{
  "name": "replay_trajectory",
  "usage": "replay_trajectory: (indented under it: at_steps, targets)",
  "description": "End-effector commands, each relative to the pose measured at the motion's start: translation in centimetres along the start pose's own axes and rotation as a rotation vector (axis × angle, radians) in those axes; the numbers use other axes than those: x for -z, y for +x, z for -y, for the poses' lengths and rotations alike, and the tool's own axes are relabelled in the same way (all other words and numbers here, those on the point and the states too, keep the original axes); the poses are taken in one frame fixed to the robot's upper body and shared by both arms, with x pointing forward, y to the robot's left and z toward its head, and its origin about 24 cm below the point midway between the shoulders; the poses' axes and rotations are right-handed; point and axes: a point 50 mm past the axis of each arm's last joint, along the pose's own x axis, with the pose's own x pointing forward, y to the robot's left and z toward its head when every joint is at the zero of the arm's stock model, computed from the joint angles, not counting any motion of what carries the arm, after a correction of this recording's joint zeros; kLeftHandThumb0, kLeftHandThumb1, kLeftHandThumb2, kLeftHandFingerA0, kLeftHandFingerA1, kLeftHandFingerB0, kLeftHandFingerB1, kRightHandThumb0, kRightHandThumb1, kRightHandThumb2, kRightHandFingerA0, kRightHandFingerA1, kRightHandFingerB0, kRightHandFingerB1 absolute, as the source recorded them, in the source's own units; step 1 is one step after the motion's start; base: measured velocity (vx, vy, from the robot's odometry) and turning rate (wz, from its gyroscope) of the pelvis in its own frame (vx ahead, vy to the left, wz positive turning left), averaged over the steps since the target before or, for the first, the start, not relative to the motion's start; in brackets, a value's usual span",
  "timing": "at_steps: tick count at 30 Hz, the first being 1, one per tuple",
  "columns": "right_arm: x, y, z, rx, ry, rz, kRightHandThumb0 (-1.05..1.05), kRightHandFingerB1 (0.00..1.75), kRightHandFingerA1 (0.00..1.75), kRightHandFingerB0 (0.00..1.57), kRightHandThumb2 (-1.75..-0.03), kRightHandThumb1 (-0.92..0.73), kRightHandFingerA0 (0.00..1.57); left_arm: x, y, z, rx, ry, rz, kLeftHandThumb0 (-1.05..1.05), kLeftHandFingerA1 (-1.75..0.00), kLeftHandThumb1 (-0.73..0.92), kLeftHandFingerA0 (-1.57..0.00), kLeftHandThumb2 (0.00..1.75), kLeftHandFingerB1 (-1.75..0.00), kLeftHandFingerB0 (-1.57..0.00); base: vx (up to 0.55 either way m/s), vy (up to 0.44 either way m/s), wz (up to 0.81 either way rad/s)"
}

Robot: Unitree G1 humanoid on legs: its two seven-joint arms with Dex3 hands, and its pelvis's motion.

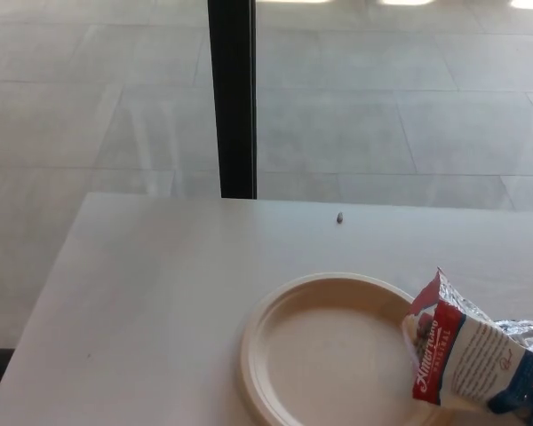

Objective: The robot uses its right hand to pick up a bag of sunflower seeds kept in the middle of the desk and tilts it over a plate kept next to it to pour out a few seeds and then puts the bag of seeds back on the desk

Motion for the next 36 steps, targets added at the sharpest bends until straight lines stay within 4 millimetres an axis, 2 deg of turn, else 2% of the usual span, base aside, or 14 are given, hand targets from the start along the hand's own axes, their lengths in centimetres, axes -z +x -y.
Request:
replay_trajectory:
  at_steps: [1, 2, 5, 6, 7, 9, 10, 11, 12, 15, 23, 29, 33, 36]
  targets:
    - [-1.7, -0.9, 4.4, 0.083, 0.322, 0.186, -0.85, 0.33, 0.42, 0.02, -0.97, -0.57, 0.00, -1.0, -0.4, -2.6, 0.002, -0.275, 0.087, -0.78, -0.63, 0.57, -0.45, 0.99, -0.49, -0.30, 0.00, 0.000, 0.00]
    - [-2.0, -0.9, 5.0, 0.132, 0.382, 0.196, -1.00, 0.20, 0.32, 0.00, -0.99, -0.62, 0.00, -1.0, -0.5, -2.6, 0.007, -0.267, 0.093, -0.80, -0.58, 0.74, -0.50, 0.62, -0.37, -0.38, 0.00, 0.000, 0.00]
    - [-2.6, -0.9, 6.0, 0.182, 0.513, 0.227, -1.05, 0.20, 0.27, 0.00, -1.00, -0.65, 0.00, -1.0, -0.5, -2.7, 0.010, -0.264, 0.097, -0.78, -0.60, 0.75, -0.51, 0.63, -0.39, -0.39, 0.00, 0.000, 0.00]
    - [-3.8, -0.8, 6.9, 0.225, 0.589, 0.261, -1.05, 0.22, 0.30, 0.00, -1.02, -0.65, 0.00, -0.9, -0.5, -2.7, 0.008, -0.274, 0.094, -0.82, -0.66, 0.63, -0.46, 1.01, -0.50, -0.30, 0.00, 0.000, 0.00]
    - [-5.0, -0.8, 7.7, 0.265, 0.622, 0.285, -1.05, 0.21, 0.29, 0.00, -1.04, -0.65, 0.00, -0.9, -0.5, -2.7, 0.013, -0.273, 0.099, -0.77, -0.60, 0.75, -0.46, 0.64, -0.38, -0.32, 0.00, 0.000, 0.00]
    - [-6.1, -0.6, 8.1, 0.286, 0.617, 0.301, -0.94, 0.00, 0.00, 0.00, -0.81, -0.68, 0.00, -1.1, -0.5, -2.7, 0.014, -0.302, 0.111, -0.77, -0.56, 0.74, -0.46, 0.63, -0.35, -0.31, 0.00, 0.000, 0.00]
    - [-6.8, -0.6, 8.4, 0.283, 0.628, 0.327, -1.05, 0.25, 0.32, 0.00, -1.04, -0.65, 0.00, -1.2, -0.4, -2.7, 0.008, -0.316, 0.113, -0.81, -0.63, 0.61, -0.44, 0.98, -0.49, -0.27, 0.00, 0.000, 0.00]
    - [-7.0, -0.6, 8.4, 0.281, 0.639, 0.338, -1.05, 0.25, 0.32, 0.00, -1.04, -0.65, 0.00, -1.4, -0.4, -2.6, 0.008, -0.320, 0.118, -0.81, -0.63, 0.61, -0.44, 0.98, -0.49, -0.27, 0.00, 0.000, 0.00]
    - [-9.0, -0.8, 8.8, 0.257, 0.673, 0.449, -1.05, 0.23, 0.33, 0.00, -1.01, -0.67, 0.00, -1.7, -0.4, -2.6, 0.025, -0.343, 0.137, -0.77, -0.57, 0.72, -0.45, 0.62, -0.37, -0.35, 0.00, 0.000, 0.00]
    - [-12.1, -1.3, 9.2, 0.233, 0.688, 0.596, -1.05, 0.21, 0.28, 0.00, -0.96, -0.66, 0.00, -2.8, -0.3, -2.4, 0.057, -0.352, 0.206, -0.77, -0.52, 0.73, -0.44, 0.62, -0.36, -0.36, 0.00, 0.000, 0.00]
    - [-20.7, -4.0, 8.1, 0.060, 0.490, 0.928, -1.05, 0.20, 0.28, 0.00, -0.95, -0.64, 0.00, -5.0, -0.2, -1.5, 0.150, -0.372, 0.323, -0.74, -0.53, 0.77, -0.44, 0.63, -0.37, -0.36, 0.00, 0.000, 0.00]
    - [-28.4, -8.7, 4.1, -0.131, 0.046, 1.145, -0.96, 0.38, 0.33, 0.00, -0.96, -0.56, 0.00, -4.4, -0.2, -1.4, 0.146, -0.329, 0.310, -0.75, -0.57, 0.76, -0.42, 0.63, -0.38, -0.35, 0.00, 0.000, 0.00]
    - [-29.8, -10.6, 2.2, -0.170, -0.132, 1.189, -0.99, 0.41, 0.31, 0.00, -0.97, -0.58, 0.00, -3.9, -0.3, -1.6, 0.143, -0.313, 0.295, -0.77, -0.56, 0.77, -0.42, 0.63, -0.37, -0.35, 0.00, 0.000, 0.00]
    - [-30.4, -11.6, -0.6, -0.265, -0.408, 1.230, -1.05, 0.11, 0.08, 0.00, -0.99, -0.63, 0.00, -3.7, -0.3, -1.7, 0.132, -0.294, 0.280, -0.77, -0.54, 0.77, -0.45, 0.63, -0.35, -0.36, 0.00, 0.000, 0.00]
